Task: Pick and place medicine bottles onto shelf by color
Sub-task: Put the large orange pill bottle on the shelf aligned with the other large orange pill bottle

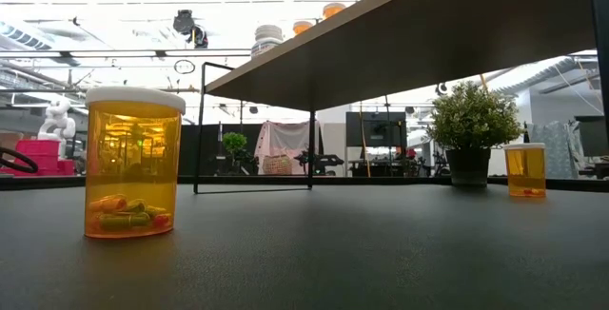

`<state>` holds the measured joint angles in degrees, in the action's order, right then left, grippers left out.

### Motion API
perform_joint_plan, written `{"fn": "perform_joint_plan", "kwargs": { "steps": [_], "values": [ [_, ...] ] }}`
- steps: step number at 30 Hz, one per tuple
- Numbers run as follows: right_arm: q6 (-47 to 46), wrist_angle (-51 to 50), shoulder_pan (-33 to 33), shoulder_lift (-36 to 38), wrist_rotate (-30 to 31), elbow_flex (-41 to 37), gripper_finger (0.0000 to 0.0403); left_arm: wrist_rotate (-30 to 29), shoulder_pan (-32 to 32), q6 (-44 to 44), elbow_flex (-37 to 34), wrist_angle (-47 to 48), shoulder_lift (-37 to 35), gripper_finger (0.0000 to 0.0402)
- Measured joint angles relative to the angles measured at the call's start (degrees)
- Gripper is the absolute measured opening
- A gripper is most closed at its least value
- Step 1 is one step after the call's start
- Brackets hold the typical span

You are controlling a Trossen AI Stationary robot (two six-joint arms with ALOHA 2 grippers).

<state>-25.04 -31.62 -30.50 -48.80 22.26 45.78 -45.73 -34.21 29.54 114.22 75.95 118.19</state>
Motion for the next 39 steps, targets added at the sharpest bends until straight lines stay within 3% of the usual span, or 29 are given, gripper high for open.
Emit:
{"fn": "perform_joint_plan", "kwargs": {
  "steps": [8,15,24,28,35,39],
  "values": [
    [-9.33,-18.46,0.15,7.87,0.00,0.00,0.0061,0.33,1.51,7.47,-8.32,1.48,-0.26,0.0239],
    [-14.83,-27.70,3.36,8.90,0.00,0.00,0.0061,5.05,2.42,9.80,-12.75,-7.19,-0.26,0.0239],
    [-8.86,-31.61,10.59,8.90,-0.01,0.00,0.0067,4.98,0.08,7.86,-13.64,-12.08,-4.77,0.0239],
    [-3.11,-31.71,14.13,8.90,-0.04,0.00,0.0098,5.58,-0.18,6.35,-19.25,-20.26,-9.94,0.0239],
    [5.22,-31.65,20.67,8.42,-4.59,0.00,0.0189,9.99,-0.81,-1.07,-37.86,-44.61,-20.44,0.0239],
    [9.41,-31.03,24.41,7.44,-2.88,0.00,0.0235,9.45,-0.61,-2.08,-46.11,-54.31,-25.02,0.0239]
  ]
}}
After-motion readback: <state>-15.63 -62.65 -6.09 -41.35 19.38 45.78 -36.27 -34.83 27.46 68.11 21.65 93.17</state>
